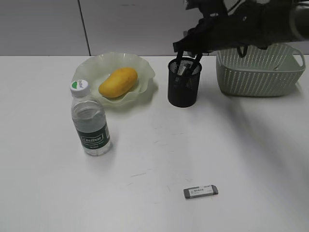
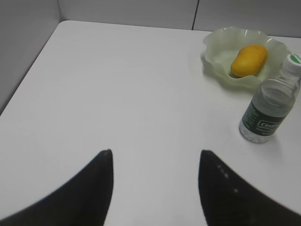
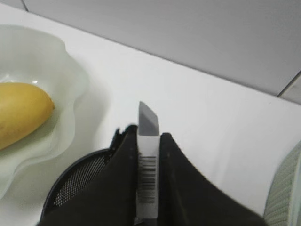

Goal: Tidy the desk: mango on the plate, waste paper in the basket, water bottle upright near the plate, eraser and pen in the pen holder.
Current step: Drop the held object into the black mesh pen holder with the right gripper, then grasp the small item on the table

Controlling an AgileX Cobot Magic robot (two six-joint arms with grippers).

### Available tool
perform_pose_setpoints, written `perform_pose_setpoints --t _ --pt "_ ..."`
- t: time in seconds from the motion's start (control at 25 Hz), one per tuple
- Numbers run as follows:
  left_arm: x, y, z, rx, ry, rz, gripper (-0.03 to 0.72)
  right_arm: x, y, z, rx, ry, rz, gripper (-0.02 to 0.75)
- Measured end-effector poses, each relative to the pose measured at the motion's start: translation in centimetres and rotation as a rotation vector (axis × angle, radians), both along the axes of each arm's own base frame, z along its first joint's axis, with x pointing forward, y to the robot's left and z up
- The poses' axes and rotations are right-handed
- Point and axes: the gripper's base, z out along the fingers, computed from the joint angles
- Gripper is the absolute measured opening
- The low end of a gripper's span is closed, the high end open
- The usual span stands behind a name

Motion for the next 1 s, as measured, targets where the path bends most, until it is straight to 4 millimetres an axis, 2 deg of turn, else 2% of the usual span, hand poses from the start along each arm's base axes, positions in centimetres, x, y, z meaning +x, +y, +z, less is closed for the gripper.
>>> perform_pose_setpoints --t 0.12,0.36,0.48,0.56,0.68,0.76,0.84,0.88,1.0 --pt "0.0 0.0 0.0 0.000 0.000 0.000 0.434 -0.1 0.2 -1.1 -0.005 0.058 0.012 0.128" --pt "0.0 0.0 0.0 0.004 -0.001 0.003 0.434 -0.5 0.3 -1.5 -0.004 0.126 0.032 0.403" --pt "0.0 0.1 0.0 0.006 -0.001 0.004 0.434 -1.0 0.4 -0.7 -0.005 0.157 0.056 0.460" --pt "0.0 0.1 0.0 0.006 -0.001 0.004 0.434 -1.5 0.3 1.3 -0.019 0.145 0.086 0.468" --pt "0.0 0.1 0.0 0.006 -0.002 0.005 0.434 -3.1 -0.6 6.4 -0.045 0.076 0.128 0.468" --pt "0.0 0.1 0.0 0.006 -0.002 0.005 0.434 -5.2 -1.6 10.3 -0.050 0.021 0.144 0.462" --pt "0.0 0.1 0.0 0.006 -0.002 0.005 0.434 -7.8 -2.8 12.8 -0.074 -0.002 0.161 0.449" --pt "0.0 0.1 0.0 0.006 -0.002 0.005 0.434 -9.4 -3.5 13.6 -0.084 0.001 0.169 0.440" --pt "0.0 0.1 0.0 0.006 -0.002 0.005 0.434 -14.7 -5.6 13.6 -0.126 0.111 0.178 0.421"
